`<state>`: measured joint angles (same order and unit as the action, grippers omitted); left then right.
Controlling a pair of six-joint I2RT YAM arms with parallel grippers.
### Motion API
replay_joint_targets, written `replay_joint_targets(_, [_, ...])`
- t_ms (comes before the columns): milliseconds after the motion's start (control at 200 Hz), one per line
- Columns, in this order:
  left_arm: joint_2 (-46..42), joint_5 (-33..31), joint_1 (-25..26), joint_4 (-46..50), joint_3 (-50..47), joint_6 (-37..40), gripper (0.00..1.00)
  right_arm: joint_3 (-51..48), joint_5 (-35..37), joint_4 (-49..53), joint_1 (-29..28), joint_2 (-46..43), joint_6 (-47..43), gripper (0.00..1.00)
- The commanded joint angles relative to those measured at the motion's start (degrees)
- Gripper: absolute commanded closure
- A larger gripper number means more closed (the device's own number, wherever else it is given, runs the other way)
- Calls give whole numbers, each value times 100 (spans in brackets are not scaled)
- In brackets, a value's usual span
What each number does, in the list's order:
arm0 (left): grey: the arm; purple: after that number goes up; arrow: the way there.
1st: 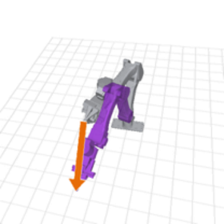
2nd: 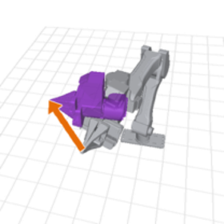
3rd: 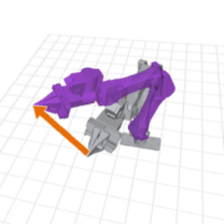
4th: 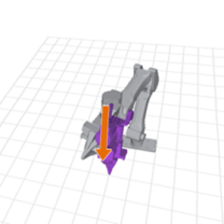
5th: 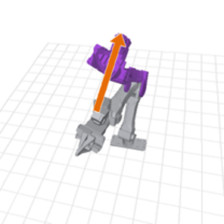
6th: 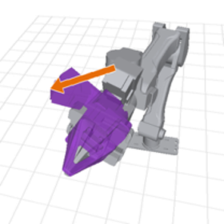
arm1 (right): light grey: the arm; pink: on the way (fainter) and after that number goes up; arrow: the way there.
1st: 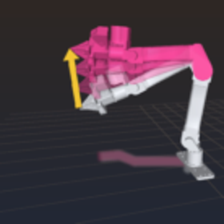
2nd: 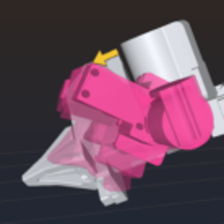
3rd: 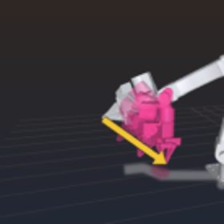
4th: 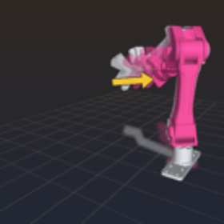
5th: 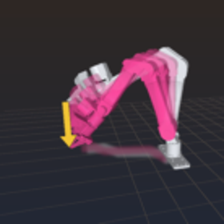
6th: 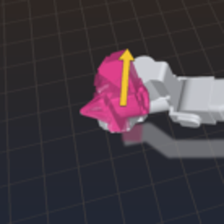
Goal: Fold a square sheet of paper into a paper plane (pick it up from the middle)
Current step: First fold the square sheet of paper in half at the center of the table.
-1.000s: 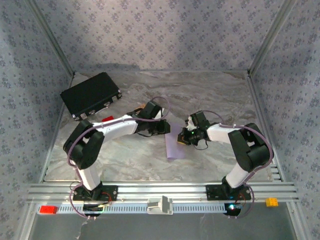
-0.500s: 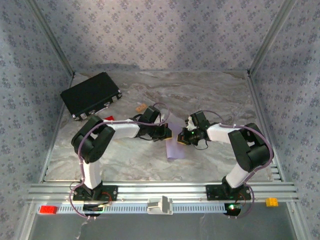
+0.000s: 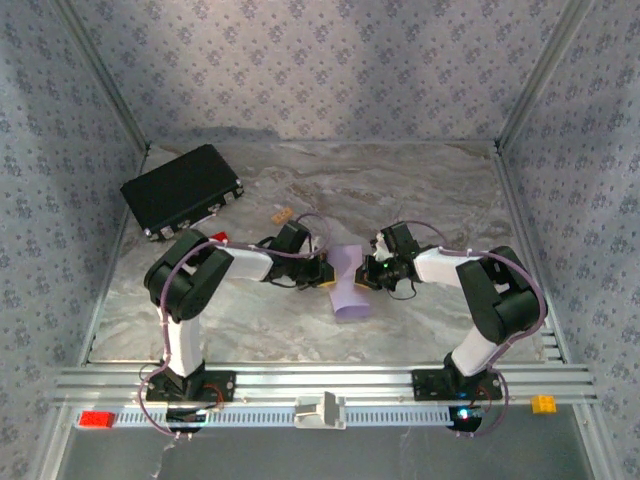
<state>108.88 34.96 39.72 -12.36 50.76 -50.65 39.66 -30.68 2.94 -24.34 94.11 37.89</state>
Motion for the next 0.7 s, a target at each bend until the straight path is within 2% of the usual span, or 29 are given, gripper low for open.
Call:
replay_joint_targets(0, [145, -243, -56, 139, -198, 134, 100, -275, 800, 666, 23, 195, -79, 100])
replay_joint_targets(270, [-271, -218, -70, 791, 582, 340, 99, -246, 837, 742, 24, 133, -89, 100])
replay_joint_targets(435, [41, -157, -95, 1034, 948, 447, 99, -245, 844, 738, 19, 126, -74, 100])
replay_joint_targets(695, [358, -376, -123, 1107, 857, 535, 99, -276, 844, 734, 17, 86, -63, 100])
